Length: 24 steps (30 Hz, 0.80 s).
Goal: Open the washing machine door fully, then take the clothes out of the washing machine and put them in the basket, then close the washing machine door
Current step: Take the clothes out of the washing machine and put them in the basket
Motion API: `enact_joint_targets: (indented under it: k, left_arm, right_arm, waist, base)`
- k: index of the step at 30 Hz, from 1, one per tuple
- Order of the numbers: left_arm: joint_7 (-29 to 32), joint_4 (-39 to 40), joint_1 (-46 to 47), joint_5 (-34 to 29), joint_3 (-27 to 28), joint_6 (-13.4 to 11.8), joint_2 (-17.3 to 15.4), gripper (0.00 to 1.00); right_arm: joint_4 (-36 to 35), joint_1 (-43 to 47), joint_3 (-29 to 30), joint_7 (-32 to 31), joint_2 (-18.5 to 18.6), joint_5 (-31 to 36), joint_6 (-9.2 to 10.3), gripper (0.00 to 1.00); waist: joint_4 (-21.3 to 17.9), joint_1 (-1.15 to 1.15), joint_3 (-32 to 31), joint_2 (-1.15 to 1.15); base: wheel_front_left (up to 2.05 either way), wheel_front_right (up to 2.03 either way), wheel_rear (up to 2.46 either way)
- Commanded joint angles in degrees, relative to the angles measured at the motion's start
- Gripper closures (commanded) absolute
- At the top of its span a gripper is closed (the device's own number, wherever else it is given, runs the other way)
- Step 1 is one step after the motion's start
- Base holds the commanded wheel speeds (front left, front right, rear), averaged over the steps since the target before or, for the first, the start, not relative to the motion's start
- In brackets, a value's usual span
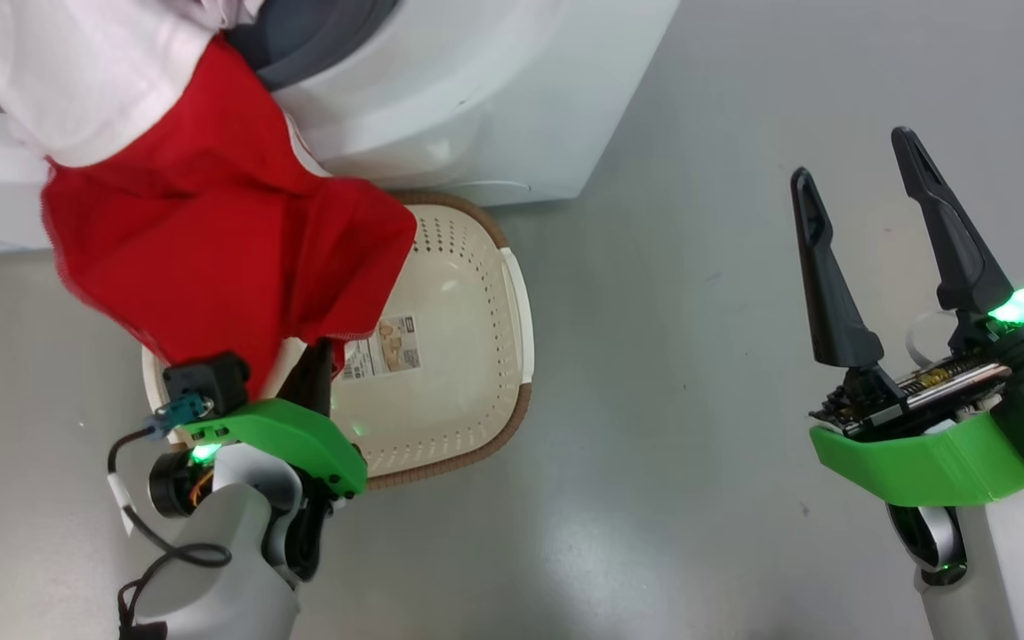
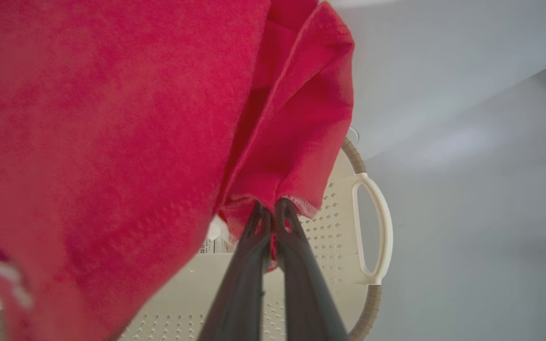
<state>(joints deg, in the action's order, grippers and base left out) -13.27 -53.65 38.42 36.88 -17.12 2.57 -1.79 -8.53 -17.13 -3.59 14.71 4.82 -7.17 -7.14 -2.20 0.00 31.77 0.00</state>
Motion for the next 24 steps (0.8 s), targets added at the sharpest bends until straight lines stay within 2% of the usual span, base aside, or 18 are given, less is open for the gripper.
enact_joint_targets:
  k: [1, 11, 24]
  left_arm:
    - [-0.32, -1.38, 0.90, 1.11, 0.49, 0.27, -1.10, 1.00]
    - [2.19, -13.33, 5.97, 7.63, -4.35, 0.71, -1.10, 1.00]
    - [3.47, -18.33, 8.16, 11.72, -7.98, -1.74, -1.10, 1.00]
  right_arm:
    - [-1.76, -0.63, -1.55, 0.29, 0.05, -0.39, -0.35, 0.00]
    - [-1.55, -2.55, -2.74, 0.29, 0.09, -0.77, -0.35, 0.00]
    - [-1.31, -3.42, -3.36, 0.29, -0.68, -1.49, -0.35, 0.00]
  waist:
    - [-0.36, 0.00, 1.27, 0.00]
    - [-1.58, 0.00, 4.02, 0.00]
    - [-3.96, 0.00, 5.94, 0.00]
  base:
    - [0.00, 0.00, 0.00]
    - [0.00, 0.00, 0.00]
    - [0.00, 0.00, 0.00]
